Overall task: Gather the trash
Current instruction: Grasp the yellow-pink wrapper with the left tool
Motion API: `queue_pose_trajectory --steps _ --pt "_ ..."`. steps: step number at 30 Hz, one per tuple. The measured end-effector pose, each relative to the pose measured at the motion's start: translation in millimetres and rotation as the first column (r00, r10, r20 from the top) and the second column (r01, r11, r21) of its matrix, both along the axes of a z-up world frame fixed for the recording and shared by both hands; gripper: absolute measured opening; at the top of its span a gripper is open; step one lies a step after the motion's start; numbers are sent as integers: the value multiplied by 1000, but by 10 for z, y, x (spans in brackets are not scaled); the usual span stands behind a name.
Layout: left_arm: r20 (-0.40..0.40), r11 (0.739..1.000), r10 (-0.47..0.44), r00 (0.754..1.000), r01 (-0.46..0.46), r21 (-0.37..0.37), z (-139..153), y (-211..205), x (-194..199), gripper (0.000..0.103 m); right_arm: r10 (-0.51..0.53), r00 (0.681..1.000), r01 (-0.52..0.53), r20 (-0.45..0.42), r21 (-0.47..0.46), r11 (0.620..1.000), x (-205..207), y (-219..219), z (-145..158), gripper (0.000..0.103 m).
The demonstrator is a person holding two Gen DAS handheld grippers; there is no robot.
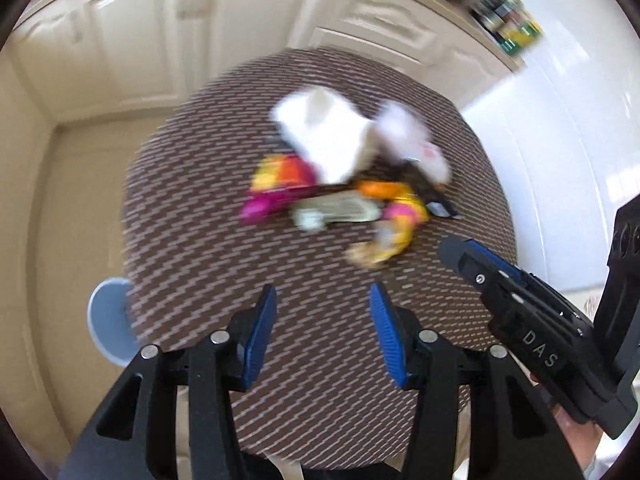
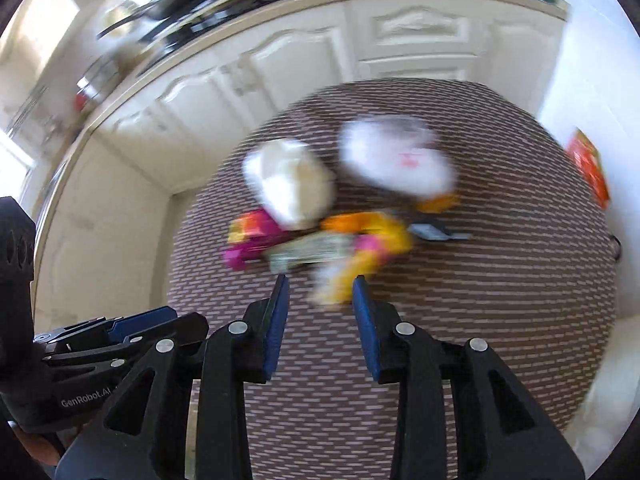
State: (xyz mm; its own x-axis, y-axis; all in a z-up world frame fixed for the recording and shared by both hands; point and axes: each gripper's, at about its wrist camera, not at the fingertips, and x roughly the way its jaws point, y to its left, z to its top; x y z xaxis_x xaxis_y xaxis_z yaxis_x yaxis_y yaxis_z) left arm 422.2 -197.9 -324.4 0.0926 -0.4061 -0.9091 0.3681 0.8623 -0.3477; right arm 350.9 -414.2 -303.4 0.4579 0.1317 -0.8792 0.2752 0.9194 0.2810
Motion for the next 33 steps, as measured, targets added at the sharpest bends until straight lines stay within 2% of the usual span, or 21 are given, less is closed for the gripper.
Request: queue_pose_trajectory --steps 5,9,15,18,20,22,25,33 --pt "16 995 -91 996 90 37 -192 -650 1 48 -56 998 57 -30 15 998 -129 -535 -128 32" --pt "25 989 -112 993 109 96 -355 -878 43 48 -64 997 65 -37 20 998 -198 -732 -213 33" --pt "30 982 -129 991 123 144 -521 -1001 110 47 -25 998 25 -55 1 1000 47 -808 -347 36" --pt "16 983 -133 991 129 130 -555 -1050 131 20 4 998 -5 -58 -13 1000 163 -789 -406 36" --pt "20 985 -137 990 134 110 -538 -1082 141 12 23 998 -24 -57 -21 999 236 -766 -434 36" --pt "44 987 -132 990 127 97 -443 -1056 130 9 40 998 -41 -54 -23 999 309 -733 -444 37" --pt "46 995 -97 994 96 28 -274 -885 128 9 67 997 -69 -50 -40 997 386 -677 -467 37" --pt "55 1000 20 998 -18 -23 -90 -416 222 9 177 978 -184 -108 -53 982 637 -478 -692 37"
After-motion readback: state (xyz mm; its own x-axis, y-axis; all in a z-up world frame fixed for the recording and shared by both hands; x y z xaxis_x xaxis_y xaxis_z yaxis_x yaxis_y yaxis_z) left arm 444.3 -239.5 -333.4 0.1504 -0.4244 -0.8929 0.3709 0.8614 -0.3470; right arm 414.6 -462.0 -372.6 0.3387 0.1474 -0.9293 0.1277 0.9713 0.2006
